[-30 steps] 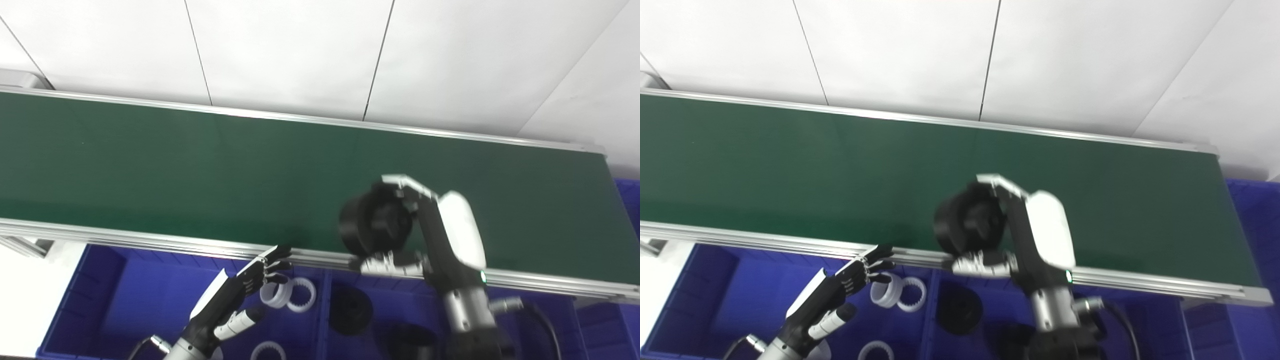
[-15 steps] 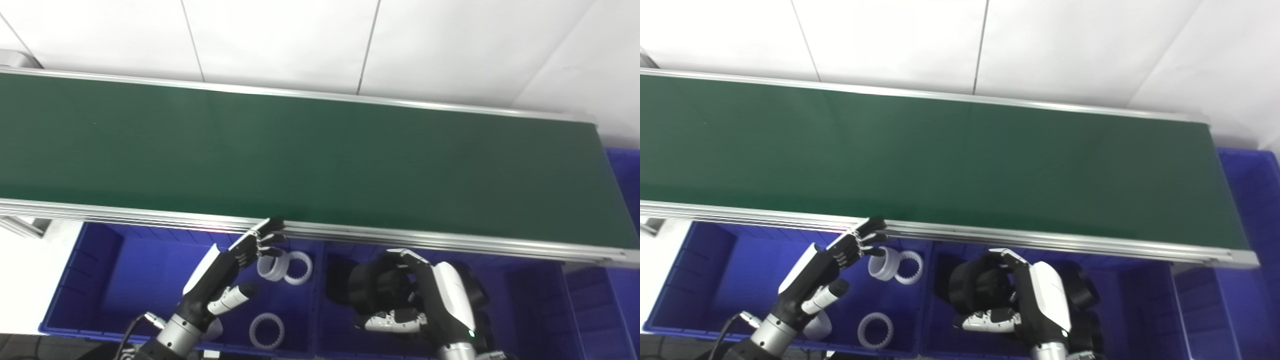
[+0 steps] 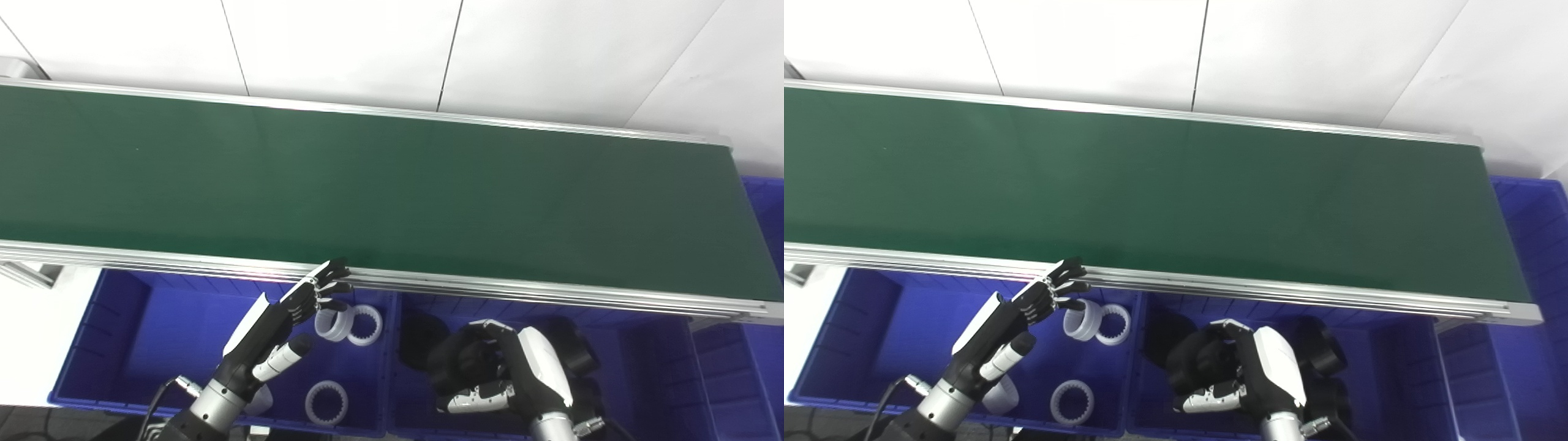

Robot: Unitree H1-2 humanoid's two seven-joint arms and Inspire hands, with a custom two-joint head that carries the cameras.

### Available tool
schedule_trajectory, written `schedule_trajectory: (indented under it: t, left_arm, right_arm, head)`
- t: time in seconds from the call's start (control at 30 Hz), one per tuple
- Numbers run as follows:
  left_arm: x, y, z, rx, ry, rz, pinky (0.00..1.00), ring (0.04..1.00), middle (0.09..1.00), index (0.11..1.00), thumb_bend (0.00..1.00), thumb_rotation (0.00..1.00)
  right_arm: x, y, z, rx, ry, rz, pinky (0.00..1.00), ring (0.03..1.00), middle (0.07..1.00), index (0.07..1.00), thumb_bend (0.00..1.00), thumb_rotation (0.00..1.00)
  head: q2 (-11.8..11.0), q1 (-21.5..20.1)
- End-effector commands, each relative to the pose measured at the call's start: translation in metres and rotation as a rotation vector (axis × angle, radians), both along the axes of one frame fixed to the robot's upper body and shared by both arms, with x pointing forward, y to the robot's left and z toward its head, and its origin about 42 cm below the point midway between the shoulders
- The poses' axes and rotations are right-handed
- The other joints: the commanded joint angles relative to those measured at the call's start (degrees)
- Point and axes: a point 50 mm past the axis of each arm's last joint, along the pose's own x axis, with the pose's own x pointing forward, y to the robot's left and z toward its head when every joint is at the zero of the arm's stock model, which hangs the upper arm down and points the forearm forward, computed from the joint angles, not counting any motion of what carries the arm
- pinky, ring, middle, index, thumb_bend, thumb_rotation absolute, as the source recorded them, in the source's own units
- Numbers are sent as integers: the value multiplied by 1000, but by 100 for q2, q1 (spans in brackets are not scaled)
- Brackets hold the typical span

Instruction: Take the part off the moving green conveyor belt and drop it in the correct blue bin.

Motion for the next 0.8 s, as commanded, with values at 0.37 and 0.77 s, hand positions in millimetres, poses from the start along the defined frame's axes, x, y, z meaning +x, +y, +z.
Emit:
schedule_trajectory:
  t: [0.37,0.77]
  left_arm:
    - [2,3,6,-31,-40,0,741,854,912,934,548,922]
    - [5,8,2,-24,-30,-1,725,836,904,932,580,919]
  right_arm:
    - [-22,13,35,196,-322,18,910,999,996,937,851,559]
    - [-24,20,23,459,-411,50,782,892,904,938,822,528]
  head:
    - [-16,24]
    - [-69,-40]
